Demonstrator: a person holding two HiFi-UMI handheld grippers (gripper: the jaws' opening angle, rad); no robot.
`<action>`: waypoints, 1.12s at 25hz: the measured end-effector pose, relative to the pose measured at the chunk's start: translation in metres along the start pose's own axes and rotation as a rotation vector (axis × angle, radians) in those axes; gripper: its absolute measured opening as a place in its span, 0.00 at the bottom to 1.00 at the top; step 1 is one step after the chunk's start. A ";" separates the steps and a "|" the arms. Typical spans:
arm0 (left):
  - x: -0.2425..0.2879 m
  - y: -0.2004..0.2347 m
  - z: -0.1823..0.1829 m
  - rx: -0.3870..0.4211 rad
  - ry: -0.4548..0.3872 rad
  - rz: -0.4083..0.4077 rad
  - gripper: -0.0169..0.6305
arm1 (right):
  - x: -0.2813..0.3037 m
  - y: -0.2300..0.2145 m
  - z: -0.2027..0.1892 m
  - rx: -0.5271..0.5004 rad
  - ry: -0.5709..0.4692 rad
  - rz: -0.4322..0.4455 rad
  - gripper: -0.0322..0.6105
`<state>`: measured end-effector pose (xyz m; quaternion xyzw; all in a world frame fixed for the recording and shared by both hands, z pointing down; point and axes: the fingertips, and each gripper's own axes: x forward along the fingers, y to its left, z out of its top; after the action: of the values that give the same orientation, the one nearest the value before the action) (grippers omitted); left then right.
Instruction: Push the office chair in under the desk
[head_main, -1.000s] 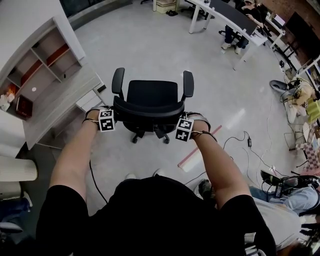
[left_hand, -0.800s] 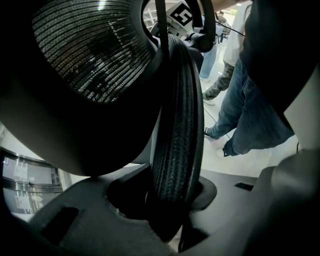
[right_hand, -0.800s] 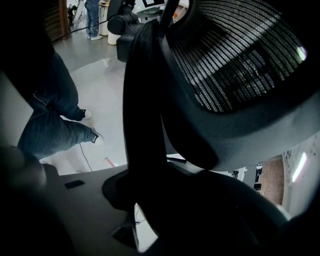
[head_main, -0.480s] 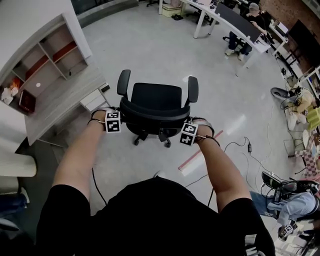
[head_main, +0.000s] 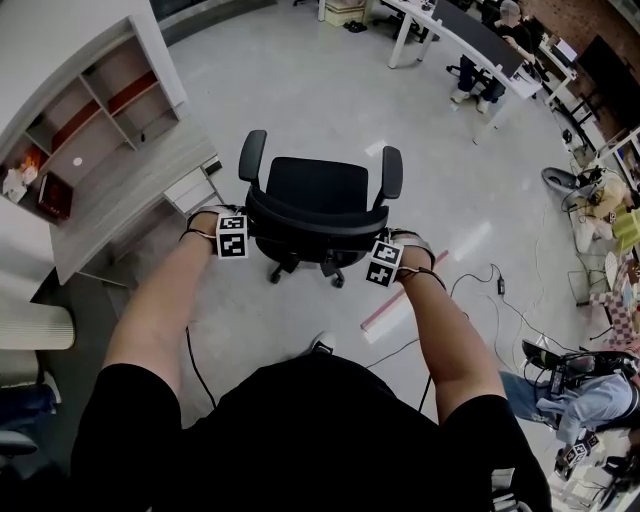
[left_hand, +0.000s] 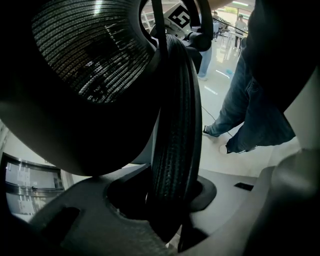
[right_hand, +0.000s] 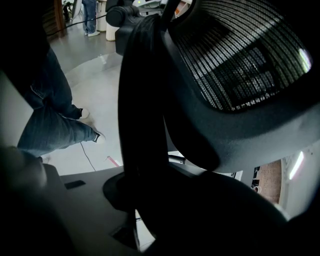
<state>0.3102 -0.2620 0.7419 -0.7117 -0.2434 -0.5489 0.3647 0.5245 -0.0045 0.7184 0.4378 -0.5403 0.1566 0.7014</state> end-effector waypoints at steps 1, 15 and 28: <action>-0.001 -0.004 -0.001 0.001 0.001 0.001 0.23 | -0.001 0.004 0.001 0.001 0.001 0.001 0.21; -0.023 -0.084 -0.015 0.040 -0.016 0.009 0.23 | -0.042 0.089 0.017 0.005 0.005 0.010 0.19; -0.044 -0.150 -0.037 0.086 -0.035 0.019 0.22 | -0.079 0.162 0.043 0.036 0.008 0.017 0.19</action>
<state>0.1630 -0.1964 0.7429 -0.7071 -0.2666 -0.5217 0.3959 0.3561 0.0741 0.7209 0.4448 -0.5382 0.1742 0.6943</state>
